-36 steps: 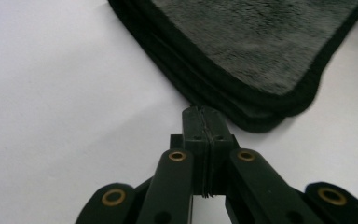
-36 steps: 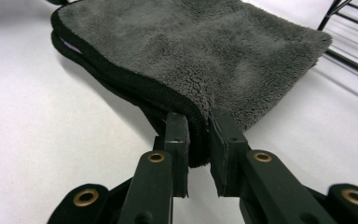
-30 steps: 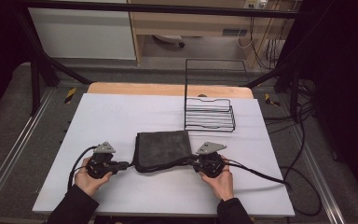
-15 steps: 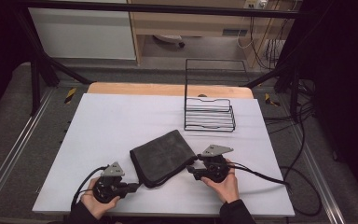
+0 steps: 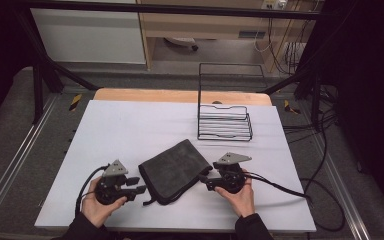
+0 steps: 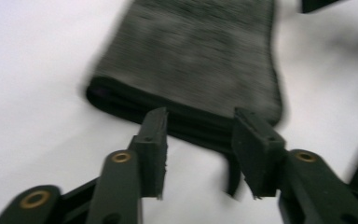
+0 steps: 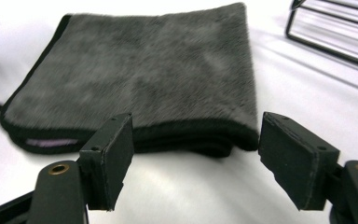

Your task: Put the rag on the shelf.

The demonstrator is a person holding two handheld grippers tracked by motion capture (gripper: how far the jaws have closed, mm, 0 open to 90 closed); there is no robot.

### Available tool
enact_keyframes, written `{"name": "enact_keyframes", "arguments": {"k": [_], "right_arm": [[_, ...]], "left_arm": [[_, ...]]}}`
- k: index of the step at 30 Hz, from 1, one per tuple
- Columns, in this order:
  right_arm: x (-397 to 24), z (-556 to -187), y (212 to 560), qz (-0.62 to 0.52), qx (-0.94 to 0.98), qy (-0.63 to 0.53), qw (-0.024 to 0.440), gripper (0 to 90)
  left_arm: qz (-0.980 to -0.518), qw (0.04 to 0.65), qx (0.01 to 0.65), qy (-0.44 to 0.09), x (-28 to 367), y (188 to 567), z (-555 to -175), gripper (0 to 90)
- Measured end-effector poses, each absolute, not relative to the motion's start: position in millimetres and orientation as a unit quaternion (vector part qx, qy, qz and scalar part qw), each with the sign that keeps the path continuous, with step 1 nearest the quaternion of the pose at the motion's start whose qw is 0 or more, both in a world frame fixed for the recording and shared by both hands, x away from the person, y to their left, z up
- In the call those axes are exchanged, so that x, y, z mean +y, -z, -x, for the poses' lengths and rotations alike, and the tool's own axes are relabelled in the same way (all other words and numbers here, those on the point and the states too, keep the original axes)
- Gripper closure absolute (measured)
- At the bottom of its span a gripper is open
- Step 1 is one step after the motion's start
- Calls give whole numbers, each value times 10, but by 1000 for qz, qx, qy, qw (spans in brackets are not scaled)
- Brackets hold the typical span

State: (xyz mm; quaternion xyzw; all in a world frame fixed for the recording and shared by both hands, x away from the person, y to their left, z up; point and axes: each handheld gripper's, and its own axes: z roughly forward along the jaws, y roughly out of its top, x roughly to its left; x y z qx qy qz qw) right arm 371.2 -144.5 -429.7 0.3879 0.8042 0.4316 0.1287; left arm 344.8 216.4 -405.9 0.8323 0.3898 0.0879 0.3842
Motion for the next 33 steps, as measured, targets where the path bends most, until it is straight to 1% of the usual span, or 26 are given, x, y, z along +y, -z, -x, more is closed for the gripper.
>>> {"name": "enact_keyframes", "arguments": {"k": [1,2,4,8,10,11,13,14,15,16,17,18,19,21,22,23,24,27,29,33], "right_arm": [[-1444,-3732,4295,-394,799,-435,132,302],[-1445,-3755,4291,-399,794,-437,136,325],[-1451,-3812,4277,-419,781,-440,145,362],[-1441,-3945,4321,-445,774,-423,152,414],[-1434,-3967,4352,-449,777,-414,153,421],[-1428,-3989,4418,-454,782,-401,144,465],[-1432,-3994,4451,-458,781,-402,137,480],[-1437,-3995,4481,-462,781,-400,129,496],[-1443,-3992,4522,-468,778,-404,111,524],[-1443,-3992,4522,-468,778,-404,111,524],[-1442,-3986,4524,-469,777,-406,108,549],[-1432,-3979,4525,-466,779,-409,93,578],[-1432,-3979,4525,-466,779,-409,93,578],[-1417,-3974,4550,-469,780,-408,76,579],[-1413,-3967,4552,-468,779,-410,76,580],[-1409,-3952,4549,-472,778,-410,69,589],[-1409,-3952,4549,-472,778,-410,69,589],[-1399,-3930,4555,-473,775,-414,61,660],[-1393,-3924,4550,-474,773,-418,52,716],[-1400,-3955,4537,-473,772,-421,47,758]], "left_arm": [[-831,381,396,-91,2167,4058,-3526,503],[-831,381,396,-91,2167,4058,-3526,493],[-828,371,408,-101,2154,4067,-3756,483],[-825,371,413,-102,2113,4109,-3949,494],[-831,360,411,-104,2080,4160,-4040,499],[-834,356,410,-99,2065,4191,-4073,526],[-838,349,409,-91,2055,4246,-4121,532],[-842,344,406,-87,2057,4269,-4135,550],[-845,340,403,-82,2054,4289,-4142,563],[-850,335,399,-82,2060,4296,-4145,563],[-850,337,397,-79,2062,4301,-4143,571],[-851,337,396,-77,2065,4298,-4142,599],[-851,337,396,-74,2065,4298,-4141,599],[-852,336,395,-66,2064,4312,-4151,641],[-851,338,397,-61,2058,4322,-4156,660],[-851,337,398,-56,2059,4325,-4162,706],[-850,337,402,-55,2061,4323,-4165,706],[-847,338,407,-42,2082,4318,-4175,771],[-845,341,411,-36,2101,4310,-4172,795],[-836,353,420,-26,2152,4299,-4121,814]]}}
